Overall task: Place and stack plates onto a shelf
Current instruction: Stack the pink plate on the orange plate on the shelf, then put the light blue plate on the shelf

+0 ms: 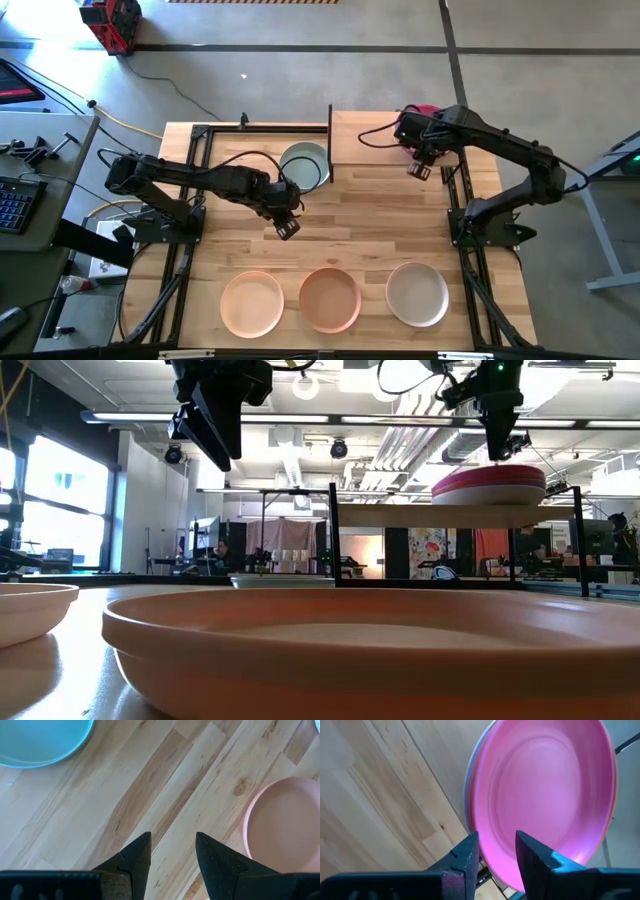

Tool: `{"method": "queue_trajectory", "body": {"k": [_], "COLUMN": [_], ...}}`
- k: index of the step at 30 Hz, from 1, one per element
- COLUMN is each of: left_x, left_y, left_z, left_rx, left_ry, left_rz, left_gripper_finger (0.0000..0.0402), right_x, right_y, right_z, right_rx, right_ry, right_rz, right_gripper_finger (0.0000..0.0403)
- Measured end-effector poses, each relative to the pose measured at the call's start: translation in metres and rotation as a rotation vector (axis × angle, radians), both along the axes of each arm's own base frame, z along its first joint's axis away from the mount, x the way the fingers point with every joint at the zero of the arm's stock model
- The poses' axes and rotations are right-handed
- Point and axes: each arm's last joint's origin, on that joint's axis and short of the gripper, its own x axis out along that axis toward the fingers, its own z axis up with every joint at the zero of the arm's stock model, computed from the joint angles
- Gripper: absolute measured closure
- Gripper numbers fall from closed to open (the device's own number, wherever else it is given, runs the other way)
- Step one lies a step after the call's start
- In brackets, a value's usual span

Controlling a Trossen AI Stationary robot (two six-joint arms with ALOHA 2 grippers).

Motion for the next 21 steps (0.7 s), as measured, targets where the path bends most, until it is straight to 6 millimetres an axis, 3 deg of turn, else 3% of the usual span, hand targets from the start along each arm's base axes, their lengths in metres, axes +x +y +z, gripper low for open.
{"method": "queue_trajectory", "body": {"k": [5, 12, 21], "left_x": [0.000, 0.001, 0.008], "left_y": [0.002, 0.021, 0.053], "left_z": [0.000, 0.000, -0.011], "left_rx": [0.013, 0.096, 0.247], "left_ry": [0.002, 0.017, 0.087], "left_rz": [-0.018, -0.104, -0.357], "left_gripper_finger": [0.0257, 0.0257, 0.0257], "right_x": [-0.002, -0.001, 0.000], "right_y": [0.004, 0.012, 0.015], "right_z": [0.023, 0.049, 0.044], "right_rx": [0.017, 0.232, 0.328], "right_ry": [-0.097, -0.350, -0.362], "right_rz": [-0.053, -0.146, -0.161], "right_gripper_finger": [0.0299, 0.0299, 0.0299]}}
